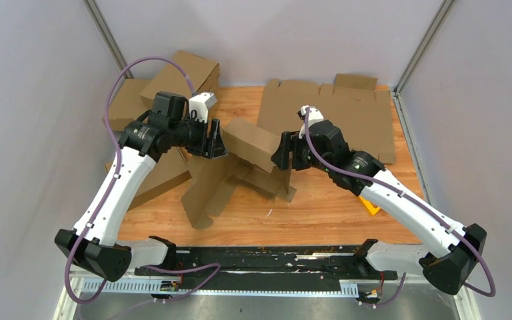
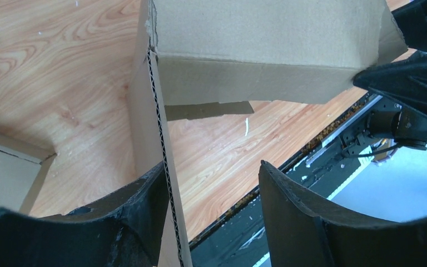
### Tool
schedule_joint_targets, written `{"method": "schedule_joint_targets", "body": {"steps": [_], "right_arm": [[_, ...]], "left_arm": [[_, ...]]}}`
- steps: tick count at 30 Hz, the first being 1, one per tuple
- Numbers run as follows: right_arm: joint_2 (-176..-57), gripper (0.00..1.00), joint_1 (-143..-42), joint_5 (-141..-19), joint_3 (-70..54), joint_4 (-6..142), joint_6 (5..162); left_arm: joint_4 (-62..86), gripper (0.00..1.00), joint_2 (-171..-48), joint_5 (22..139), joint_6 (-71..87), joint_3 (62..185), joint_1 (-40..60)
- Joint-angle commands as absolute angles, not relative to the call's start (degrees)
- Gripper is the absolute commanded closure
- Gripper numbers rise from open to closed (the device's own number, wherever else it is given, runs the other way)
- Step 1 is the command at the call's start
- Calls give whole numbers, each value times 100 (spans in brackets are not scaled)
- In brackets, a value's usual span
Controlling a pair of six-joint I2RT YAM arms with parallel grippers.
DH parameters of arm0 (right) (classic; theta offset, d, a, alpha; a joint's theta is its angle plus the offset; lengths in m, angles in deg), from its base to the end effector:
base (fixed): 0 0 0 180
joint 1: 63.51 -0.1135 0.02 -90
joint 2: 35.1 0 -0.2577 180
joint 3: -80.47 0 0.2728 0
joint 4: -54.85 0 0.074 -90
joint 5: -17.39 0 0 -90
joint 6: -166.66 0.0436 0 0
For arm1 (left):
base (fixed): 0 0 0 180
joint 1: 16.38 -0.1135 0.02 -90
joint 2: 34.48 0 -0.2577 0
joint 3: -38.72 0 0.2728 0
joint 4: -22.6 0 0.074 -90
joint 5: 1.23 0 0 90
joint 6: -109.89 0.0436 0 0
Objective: Fold the paper box
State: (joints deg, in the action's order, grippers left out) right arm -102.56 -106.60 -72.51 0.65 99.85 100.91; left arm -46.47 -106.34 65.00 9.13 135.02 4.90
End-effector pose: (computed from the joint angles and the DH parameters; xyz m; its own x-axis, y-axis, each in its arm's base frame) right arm 0.2094 0.1958 0.3465 -0.6393 -0.0356 -0.7682 -0.4601 0.8181 0.3450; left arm 0.2445 -0.1141 0.3912 -0.7550 0.1107 -0.6463 0.4667 0.7831 -0.4110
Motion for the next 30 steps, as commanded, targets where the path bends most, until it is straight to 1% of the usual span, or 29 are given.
{"method": "schedule_joint_targets", "body": {"steps": [1,5,8,9,11,18,24,26,30], "right_arm": [[-10194,36,-10941,-6094,-154,9707,11086],[-10149,24,-10973,-6052,-280,9936,11049],[-10056,9,-10974,-6113,-362,10156,10858],[-10025,6,-10974,-6123,-368,10226,10787],[-9970,4,-10974,-6115,-369,10370,10659],[-9622,5,-10973,-6309,-51,10575,10115],[-9049,7,-10959,-6099,411,10425,9726],[-8989,10,-10957,-6167,470,10392,9699],[-9043,22,-10957,-6352,483,10384,9658]], "left_arm": [[-4586,35,-10654,6086,951,13475,489],[-4671,35,-10673,6257,998,13541,489],[-4714,35,-10703,6311,1022,13587,489],[-4715,35,-10704,6346,1027,13589,485],[-4700,34,-10703,6387,1014,13594,489],[-4697,34,-10747,6408,1008,13626,489],[-4715,35,-10749,6408,1005,13645,489],[-4717,35,-10743,6399,997,13645,489],[-4697,35,-10735,6384,972,13621,489]]}}
